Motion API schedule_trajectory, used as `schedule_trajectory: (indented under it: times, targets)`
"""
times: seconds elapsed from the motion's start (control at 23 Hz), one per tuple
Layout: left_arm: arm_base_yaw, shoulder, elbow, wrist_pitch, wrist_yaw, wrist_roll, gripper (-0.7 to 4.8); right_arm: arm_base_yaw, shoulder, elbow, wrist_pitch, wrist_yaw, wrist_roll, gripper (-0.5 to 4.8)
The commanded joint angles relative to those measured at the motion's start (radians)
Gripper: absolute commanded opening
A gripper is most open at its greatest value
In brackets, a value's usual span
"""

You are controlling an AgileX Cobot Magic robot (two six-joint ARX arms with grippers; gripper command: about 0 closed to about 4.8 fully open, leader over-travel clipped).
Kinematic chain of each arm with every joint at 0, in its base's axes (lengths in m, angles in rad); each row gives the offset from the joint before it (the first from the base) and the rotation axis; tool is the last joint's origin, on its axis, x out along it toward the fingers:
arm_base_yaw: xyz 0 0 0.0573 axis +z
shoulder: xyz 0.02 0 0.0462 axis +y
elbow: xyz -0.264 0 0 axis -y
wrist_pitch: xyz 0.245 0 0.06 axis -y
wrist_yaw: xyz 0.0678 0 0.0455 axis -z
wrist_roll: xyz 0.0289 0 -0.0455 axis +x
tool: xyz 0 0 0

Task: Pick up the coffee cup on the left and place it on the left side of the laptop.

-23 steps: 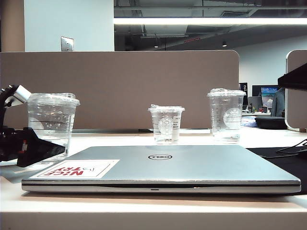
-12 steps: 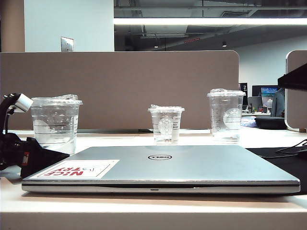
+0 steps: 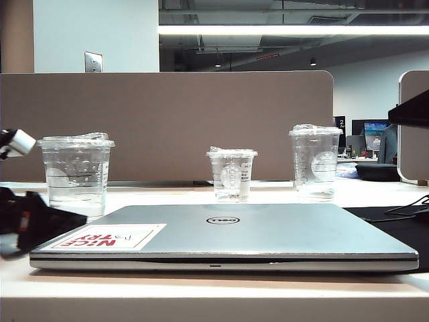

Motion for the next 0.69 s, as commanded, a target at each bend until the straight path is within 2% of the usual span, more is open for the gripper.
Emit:
schedule_trajectory:
  times: [0.04, 0.43, 0.61, 0.69]
  targets:
    - [0.030, 0.018, -0.046, -0.011, -0.036, -0.087, 4.79, 0.001, 0.002, -0.004, 0.018, 0.001, 0.000, -0.04]
    - [0.097, -0.119, -0.220, -0.012, -0.046, -0.091, 4.79, 0.001, 0.001, -0.004, 0.018, 0.001, 0.000, -0.04]
    - [0.109, -0.164, -0.274, -0.006, -0.048, -0.135, 4.79, 0.001, 0.001, -0.004, 0.018, 0.001, 0.000, -0.04]
    - [0.108, -0.204, -0.298, -0.006, -0.081, -0.146, 4.79, 0.001, 0.001, -0.004, 0.018, 0.001, 0.000, -0.05]
